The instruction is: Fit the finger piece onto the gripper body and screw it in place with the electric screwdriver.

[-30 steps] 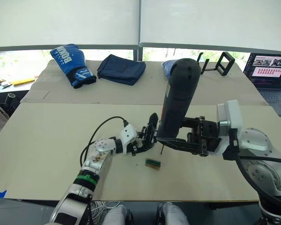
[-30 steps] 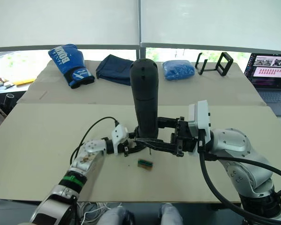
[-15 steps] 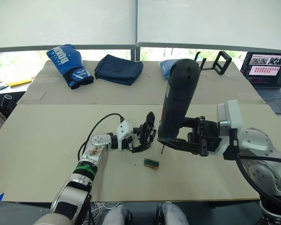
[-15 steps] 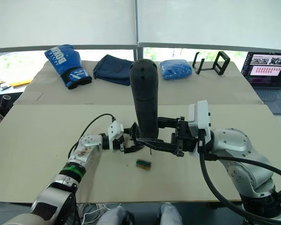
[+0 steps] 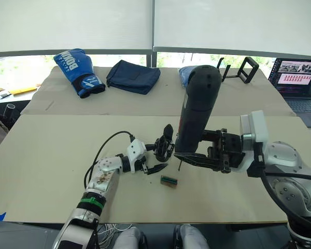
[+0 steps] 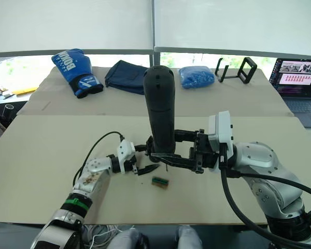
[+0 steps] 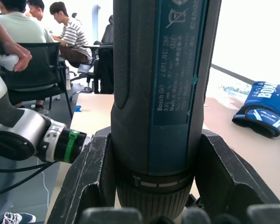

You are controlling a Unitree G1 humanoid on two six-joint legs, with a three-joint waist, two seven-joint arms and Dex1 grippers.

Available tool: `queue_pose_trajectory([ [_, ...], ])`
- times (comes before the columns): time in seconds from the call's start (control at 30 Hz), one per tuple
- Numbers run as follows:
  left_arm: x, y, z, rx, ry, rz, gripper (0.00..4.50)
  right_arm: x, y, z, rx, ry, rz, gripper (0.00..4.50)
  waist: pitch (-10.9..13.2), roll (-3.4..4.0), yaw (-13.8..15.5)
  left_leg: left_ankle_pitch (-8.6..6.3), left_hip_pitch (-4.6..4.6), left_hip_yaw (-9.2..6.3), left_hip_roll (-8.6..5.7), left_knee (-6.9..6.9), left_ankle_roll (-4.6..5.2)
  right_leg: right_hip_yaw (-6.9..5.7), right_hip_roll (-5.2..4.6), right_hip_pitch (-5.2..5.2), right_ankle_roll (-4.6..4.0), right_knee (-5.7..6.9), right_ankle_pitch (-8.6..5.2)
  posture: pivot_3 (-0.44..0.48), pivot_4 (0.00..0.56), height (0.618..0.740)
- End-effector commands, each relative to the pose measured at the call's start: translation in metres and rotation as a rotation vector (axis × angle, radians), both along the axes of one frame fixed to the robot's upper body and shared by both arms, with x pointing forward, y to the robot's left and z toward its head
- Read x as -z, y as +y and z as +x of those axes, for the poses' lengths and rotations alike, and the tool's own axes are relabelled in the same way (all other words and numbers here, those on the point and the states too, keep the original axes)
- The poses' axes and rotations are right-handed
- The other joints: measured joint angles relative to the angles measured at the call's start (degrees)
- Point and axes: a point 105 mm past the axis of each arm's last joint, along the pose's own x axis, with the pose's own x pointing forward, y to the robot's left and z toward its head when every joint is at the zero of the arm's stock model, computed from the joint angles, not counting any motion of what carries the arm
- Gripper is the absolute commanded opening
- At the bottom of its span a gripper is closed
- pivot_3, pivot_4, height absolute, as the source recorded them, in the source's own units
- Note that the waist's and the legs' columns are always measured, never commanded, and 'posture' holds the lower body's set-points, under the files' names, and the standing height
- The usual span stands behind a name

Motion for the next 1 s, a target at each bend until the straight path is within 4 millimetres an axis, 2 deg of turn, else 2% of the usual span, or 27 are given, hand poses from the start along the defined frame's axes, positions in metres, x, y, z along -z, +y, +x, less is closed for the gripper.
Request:
queue_pose_trajectory([
  [0.03,0.006,-0.009,-0.004,-0.015,0.032,0.009,4.44,-0.015,0.001,-0.007,-0.022,-0.069,0.029,1.93,0.0,0.0,0.24,0.0,0.0,0.0,0.0,0.0,0.01,0.0,0.0,0.0,0.0,-0.01,0.0,0.0,0.15,0.74],
  [0.67,0.004,-0.017,0.011,-0.044,0.045,0.03,4.44,-0.016,0.001,-0.005,-0.018,-0.072,0.031,1.93,0.0,0.0,0.61,-0.02,-0.05,0.0,-0.02,0.05,0.06,-0.03,-0.03,0.02,0.06,-0.02,0.04,0.0,0.15,0.74],
  [0.77,0.005,-0.017,0.011,-0.045,0.049,0.031,3.65,-0.016,0.001,-0.005,-0.017,-0.072,0.03,1.93,0.0,0.0,0.64,-0.02,-0.05,0.0,-0.02,0.05,0.06,-0.03,-0.03,0.03,0.07,-0.02,0.04,0.0,0.15,0.74],
  [0.87,0.005,-0.018,0.011,-0.037,0.057,0.027,2.31,-0.016,0.001,-0.005,-0.017,-0.071,0.03,1.93,0.0,0.0,0.64,-0.03,-0.05,0.0,-0.02,0.06,0.07,-0.02,-0.03,0.03,0.07,-0.02,0.04,0.0,0.15,0.74],
  [1.0,0.005,-0.015,0.012,-0.028,0.056,0.032,2.31,-0.02,0.002,-0.005,-0.024,-0.076,0.035,1.93,0.0,0.0,0.65,-0.03,-0.05,0.0,-0.02,0.06,0.07,-0.03,-0.03,0.03,0.08,-0.02,0.05,0.0,0.15,0.74],
])
